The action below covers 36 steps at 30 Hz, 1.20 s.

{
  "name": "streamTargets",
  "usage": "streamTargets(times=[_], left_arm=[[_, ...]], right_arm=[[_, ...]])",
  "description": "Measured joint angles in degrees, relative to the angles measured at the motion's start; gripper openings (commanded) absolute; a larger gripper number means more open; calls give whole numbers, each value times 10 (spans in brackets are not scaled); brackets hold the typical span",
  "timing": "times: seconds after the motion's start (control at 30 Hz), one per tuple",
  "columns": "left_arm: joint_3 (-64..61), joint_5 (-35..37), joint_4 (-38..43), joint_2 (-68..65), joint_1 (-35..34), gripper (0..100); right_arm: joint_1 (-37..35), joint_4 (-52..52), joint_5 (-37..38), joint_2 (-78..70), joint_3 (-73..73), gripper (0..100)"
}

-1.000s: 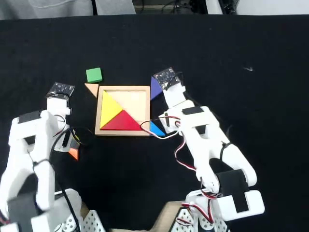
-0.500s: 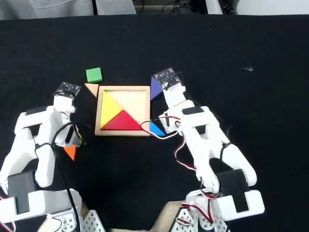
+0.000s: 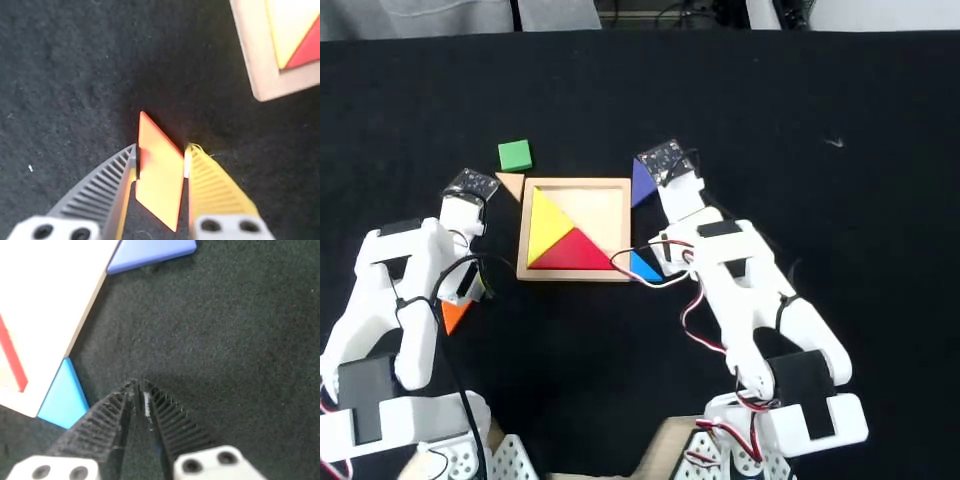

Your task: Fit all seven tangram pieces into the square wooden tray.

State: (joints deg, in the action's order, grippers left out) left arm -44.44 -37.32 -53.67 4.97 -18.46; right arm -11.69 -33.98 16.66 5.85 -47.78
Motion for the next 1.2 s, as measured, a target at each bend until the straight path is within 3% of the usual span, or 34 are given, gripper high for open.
streamTargets(times=[0.17,0.63,0.83,1.0,1.2], left_arm=[[11,-4,-25,0,0,83],[265,104,-316,0,106,116],[264,-33,-372,2,58,130],[214,-86,-343,113,-47,134],[33,-113,-206,324,-113,134]], right_arm=[[0,0,0,0,0,11],[0,0,0,0,0,11],[0,0,0,0,0,11],[0,0,0,0,0,11],[0,0,0,0,0,11]])
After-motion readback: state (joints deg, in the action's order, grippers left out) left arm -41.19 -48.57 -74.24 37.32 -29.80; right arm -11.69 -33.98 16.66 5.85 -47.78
